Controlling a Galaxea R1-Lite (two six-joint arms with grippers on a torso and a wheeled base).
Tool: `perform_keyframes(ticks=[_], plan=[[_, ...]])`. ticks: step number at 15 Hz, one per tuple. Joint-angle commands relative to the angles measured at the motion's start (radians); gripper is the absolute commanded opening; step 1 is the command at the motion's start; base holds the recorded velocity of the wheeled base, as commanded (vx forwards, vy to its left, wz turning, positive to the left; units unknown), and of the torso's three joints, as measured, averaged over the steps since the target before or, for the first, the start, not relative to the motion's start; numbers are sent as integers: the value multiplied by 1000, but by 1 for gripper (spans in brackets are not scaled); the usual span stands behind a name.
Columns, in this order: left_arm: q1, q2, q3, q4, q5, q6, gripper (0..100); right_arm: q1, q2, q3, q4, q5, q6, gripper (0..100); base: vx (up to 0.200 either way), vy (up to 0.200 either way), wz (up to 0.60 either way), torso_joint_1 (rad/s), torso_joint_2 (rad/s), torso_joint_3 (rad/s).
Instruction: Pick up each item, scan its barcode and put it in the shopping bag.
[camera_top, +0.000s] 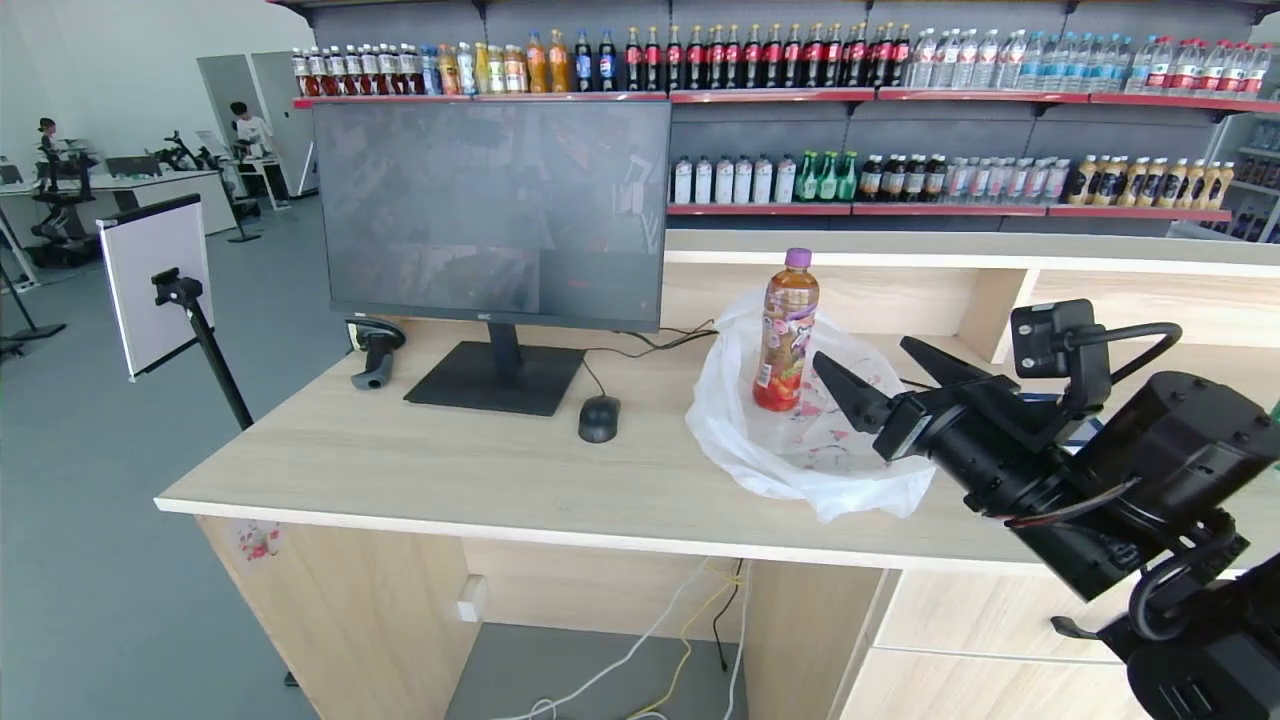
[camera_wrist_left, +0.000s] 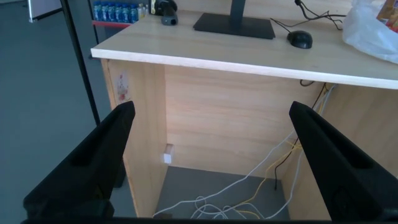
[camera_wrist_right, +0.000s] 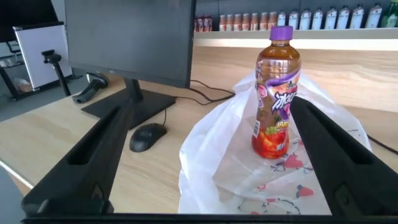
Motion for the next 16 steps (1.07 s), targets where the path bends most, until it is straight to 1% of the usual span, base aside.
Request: perform_keyframes(ticks=[1,4,8,11,16], plan=[[0,0,0,0,0,1,100,5,-21,23,-1,-5,-5,100,0,0,0,0,0,0],[0,0,0,0,0,2,100,24,-31,56,-1,-5,-30,100,0,0,0,0,0,0],[0,0,0,0,0,-2,100,28,-39,56,-1,-5,-28,100,0,-200,0,7,-1,5],[0,0,0,0,0,-1,100,54,-36,64,-1,-7,-30,100,0,-200,0,12,4,1],[0,0,0,0,1,-2,100,49,-41,79,-1,-7,-30,100,0,-200,0,2,4,0]])
